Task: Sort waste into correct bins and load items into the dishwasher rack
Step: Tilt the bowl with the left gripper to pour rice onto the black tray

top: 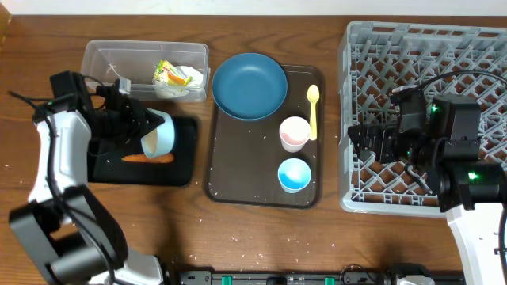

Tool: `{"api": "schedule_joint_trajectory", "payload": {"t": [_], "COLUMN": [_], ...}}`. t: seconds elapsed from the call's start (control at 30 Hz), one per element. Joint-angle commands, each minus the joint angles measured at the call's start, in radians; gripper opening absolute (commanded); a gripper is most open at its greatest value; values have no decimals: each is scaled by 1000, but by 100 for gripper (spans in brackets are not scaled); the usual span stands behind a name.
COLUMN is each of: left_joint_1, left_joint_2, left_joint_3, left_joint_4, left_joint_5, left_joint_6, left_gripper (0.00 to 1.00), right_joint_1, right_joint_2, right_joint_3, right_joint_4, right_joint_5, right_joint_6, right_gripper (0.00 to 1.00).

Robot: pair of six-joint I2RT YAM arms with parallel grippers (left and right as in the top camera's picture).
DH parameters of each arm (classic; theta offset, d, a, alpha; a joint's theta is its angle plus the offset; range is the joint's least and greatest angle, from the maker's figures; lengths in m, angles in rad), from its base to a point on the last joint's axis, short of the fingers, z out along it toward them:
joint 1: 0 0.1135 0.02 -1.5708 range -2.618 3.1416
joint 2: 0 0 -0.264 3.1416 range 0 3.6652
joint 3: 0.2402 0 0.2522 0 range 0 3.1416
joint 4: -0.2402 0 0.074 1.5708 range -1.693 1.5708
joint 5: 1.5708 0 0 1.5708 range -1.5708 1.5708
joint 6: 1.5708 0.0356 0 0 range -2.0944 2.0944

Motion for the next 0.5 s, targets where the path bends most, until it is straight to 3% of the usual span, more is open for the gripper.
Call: {"api": "schedule_joint_trajectory", "payload": {"t": [0.0,0.47], "left_joint_1": [36,143], "left_joint_2": [47,84], "left_joint_3": [-8,-12], "left_joint_4": [-8,-26], "left_joint_5": [154,368], "left_joint_6": [51,55], "left_gripper": [6,6], "right_joint_1": [9,9], "right_joint_2": [0,0], "right_joint_3": [17,17], "right_joint_4": [-3,-3], "right_joint_5": [3,3], "right_joint_6": [5,5], "right_gripper": [99,99]}}
